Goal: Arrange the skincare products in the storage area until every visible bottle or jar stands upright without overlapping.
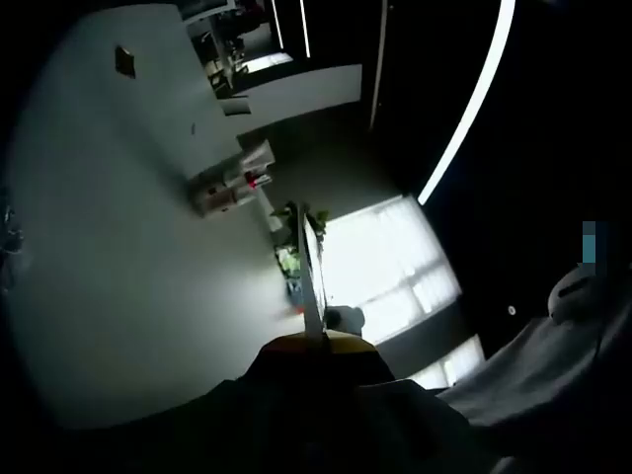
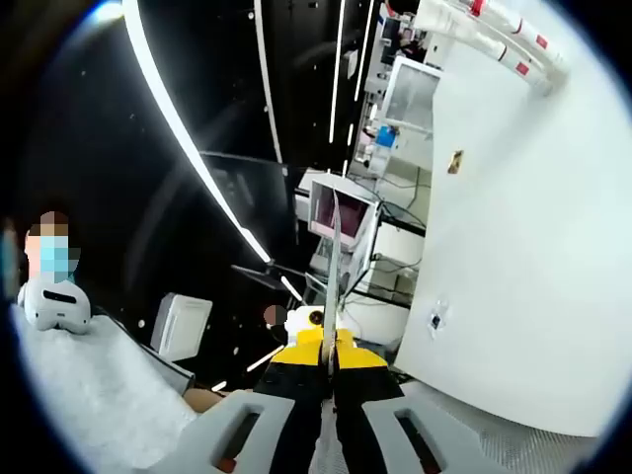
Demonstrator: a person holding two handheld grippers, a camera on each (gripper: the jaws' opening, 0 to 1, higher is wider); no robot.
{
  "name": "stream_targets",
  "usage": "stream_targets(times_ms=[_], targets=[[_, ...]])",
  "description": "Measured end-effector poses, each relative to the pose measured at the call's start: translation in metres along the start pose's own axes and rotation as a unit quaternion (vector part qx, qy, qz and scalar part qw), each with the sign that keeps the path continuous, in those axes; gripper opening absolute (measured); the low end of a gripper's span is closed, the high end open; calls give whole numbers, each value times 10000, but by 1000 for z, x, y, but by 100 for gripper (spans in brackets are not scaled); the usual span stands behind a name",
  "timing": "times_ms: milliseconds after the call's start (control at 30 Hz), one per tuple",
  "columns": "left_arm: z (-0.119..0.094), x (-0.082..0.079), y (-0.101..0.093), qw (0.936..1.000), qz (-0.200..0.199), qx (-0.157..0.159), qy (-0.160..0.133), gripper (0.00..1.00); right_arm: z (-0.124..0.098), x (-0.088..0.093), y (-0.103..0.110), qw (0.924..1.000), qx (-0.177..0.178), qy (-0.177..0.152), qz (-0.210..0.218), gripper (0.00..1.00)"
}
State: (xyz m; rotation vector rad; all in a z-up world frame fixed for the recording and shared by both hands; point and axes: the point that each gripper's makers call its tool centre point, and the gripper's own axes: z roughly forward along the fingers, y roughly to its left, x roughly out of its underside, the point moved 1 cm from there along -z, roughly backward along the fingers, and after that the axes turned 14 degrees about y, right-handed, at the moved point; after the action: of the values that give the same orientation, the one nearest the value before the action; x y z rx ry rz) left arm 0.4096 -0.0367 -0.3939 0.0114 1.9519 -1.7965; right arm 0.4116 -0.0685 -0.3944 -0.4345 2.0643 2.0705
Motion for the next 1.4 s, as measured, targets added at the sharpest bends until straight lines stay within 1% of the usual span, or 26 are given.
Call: stream_targets(times_ms=[67,100,167,200,233,300,433,533,633,733,767,800,833,867,933,1000,1033,1100,1133,1167,1200,1267,1333,1400], targets=[[7,13,-1,9992,34,-9,407,0,-7,-11,-2,9993,4,-360,47,8],[12,21,-2,9979,70,-6,642,0,-9,-13,-3,9990,28,-431,79,9],[17,31,-1,9957,119,-54,919,0,-13,-14,-6,9989,80,-452,81,0],[20,35,2,9948,143,-149,995,0,-15,-14,-7,9990,122,-432,67,0],[21,35,0,9951,96,-99,977,0,-14,-12,-8,9992,113,-380,106,0],[19,34,2,9954,8,-84,959,0,-14,-13,-7,9991,130,-399,42,0],[19,33,4,9954,-12,-62,960,0,-15,-14,-7,9990,69,-423,142,0],[20,36,5,9946,-3,-91,1035,1,-20,-18,-9,9982,73,-565,208,0],[21,37,5,9941,15,-121,1074,1,-25,-21,-14,9968,85,-704,370,0],[20,37,5,9942,8,-126,1069,0,-26,-23,-14,9960,98,-781,414,0],[20,37,5,9941,-13,-108,1078,0,-25,-23,-14,9961,94,-760,436,0],[20,38,2,9938,55,-105,1107,0,-25,-22,-14,9962,114,-740,449,0],[19,38,2,9928,249,-195,1156,0,-23,-22,-14,9964,144,-714,438,0],[17,36,5,9917,588,-351,1090,0,-21,-22,-14,9964,207,-729,373,0],[16,37,2,9925,441,-302,1096,0,-20,-22,-14,9965,262,-748,282,0],[15,34,3,9936,382,-303,1016,0,-20,-24,-15,9961,310,-805,178,0],[14,31,4,9945,374,-295,932,0,-20,-24,-16,9962,359,-790,118,2],[10,20,3,9976,205,-207,630,0,-20,-23,-14,9963,414,-752,21,4],[6,13,2,9990,107,-131,413,0,-20,-24,-13,9961,438,-764,-34,7],[4,8,1,9995,89,-106,284,0,-20,-24,-13,9960,451,-770,-54,10],[-1,2,0,9999,38,-63,95,0,-19,-24,-13,9957,507,-766,-108,12],[-6,-5,0,9999,-55,1,-108,0,-18,-23,-12,9958,573,-678,-215,15],[-10,-9,0,9998,-87,-3,-190,0,-18,-23,-8,9950,645,-628,-430,16],[-10,-11,0,9998,-60,-40,-160,0,-19,-22,-6,9928,821,-538,-685,18]])
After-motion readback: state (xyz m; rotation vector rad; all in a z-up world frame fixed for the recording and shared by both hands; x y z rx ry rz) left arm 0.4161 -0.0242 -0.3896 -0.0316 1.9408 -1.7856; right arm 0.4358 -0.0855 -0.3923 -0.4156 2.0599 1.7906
